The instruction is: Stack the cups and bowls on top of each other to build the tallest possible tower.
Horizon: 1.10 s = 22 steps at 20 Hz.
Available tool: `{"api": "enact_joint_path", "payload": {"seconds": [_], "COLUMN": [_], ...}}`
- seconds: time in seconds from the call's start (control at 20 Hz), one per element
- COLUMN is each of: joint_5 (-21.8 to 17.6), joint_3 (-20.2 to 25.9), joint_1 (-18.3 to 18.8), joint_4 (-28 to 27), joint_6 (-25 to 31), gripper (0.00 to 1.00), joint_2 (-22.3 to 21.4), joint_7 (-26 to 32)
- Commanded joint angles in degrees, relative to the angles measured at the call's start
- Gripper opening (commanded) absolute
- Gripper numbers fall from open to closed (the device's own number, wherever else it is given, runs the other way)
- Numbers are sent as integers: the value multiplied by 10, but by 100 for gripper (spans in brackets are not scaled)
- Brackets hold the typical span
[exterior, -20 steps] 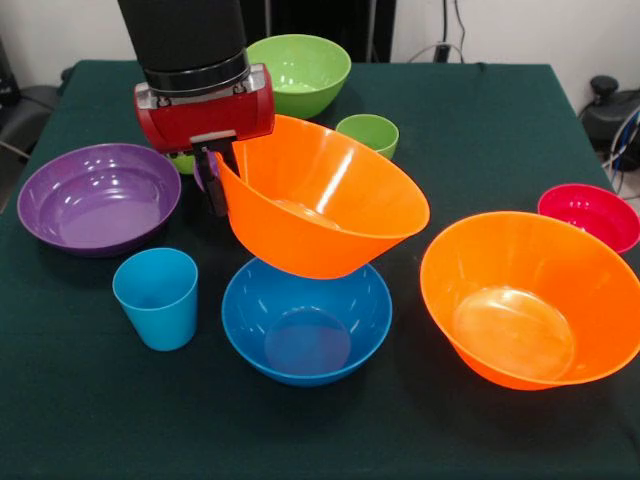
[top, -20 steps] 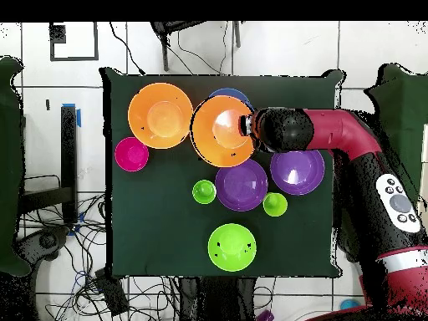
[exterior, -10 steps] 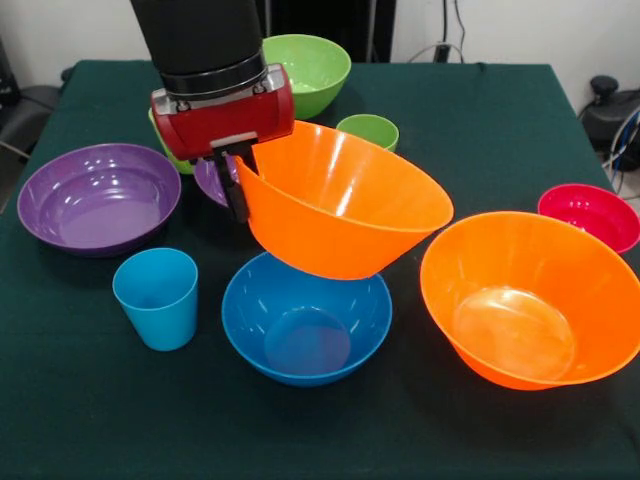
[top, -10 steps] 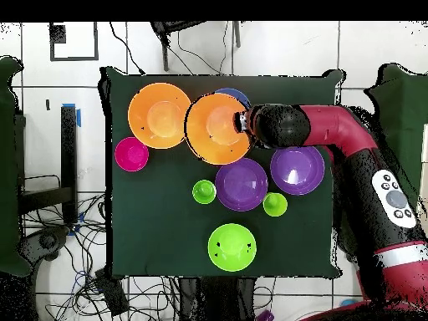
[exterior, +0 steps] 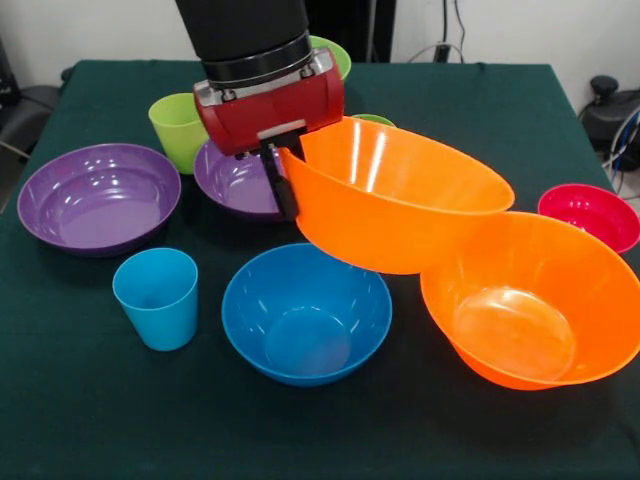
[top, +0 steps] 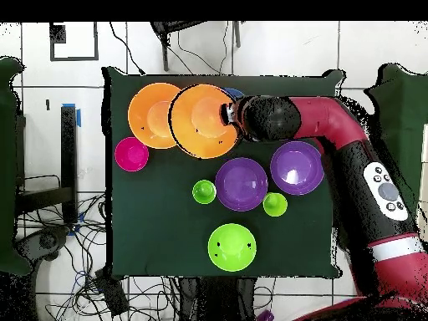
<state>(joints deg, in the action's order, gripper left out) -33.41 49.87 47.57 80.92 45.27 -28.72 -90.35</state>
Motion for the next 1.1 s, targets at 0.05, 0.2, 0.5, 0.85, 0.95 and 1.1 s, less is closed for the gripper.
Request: {"api": "enact_joint_path", "payload": {"seconds": [0.05,0.2,0.5,0.85,0.95,1.1], "joint_5": [-1,-7,-19,-34,-38,-45], "joint_3": [15,15,24,40,43,47], "joint_1": [-40,-45,-38,-25,-22,-19], "joint_4": [-74,-109,-129,-152,-155,-155], "joint_6": [-4,-1,-11,-9,-10,-8], "gripper": [0,0,0,0,0,0], "joint_2": [26,45,69,98,103,105], "joint_7": [88,107,148,204,212,226]}}
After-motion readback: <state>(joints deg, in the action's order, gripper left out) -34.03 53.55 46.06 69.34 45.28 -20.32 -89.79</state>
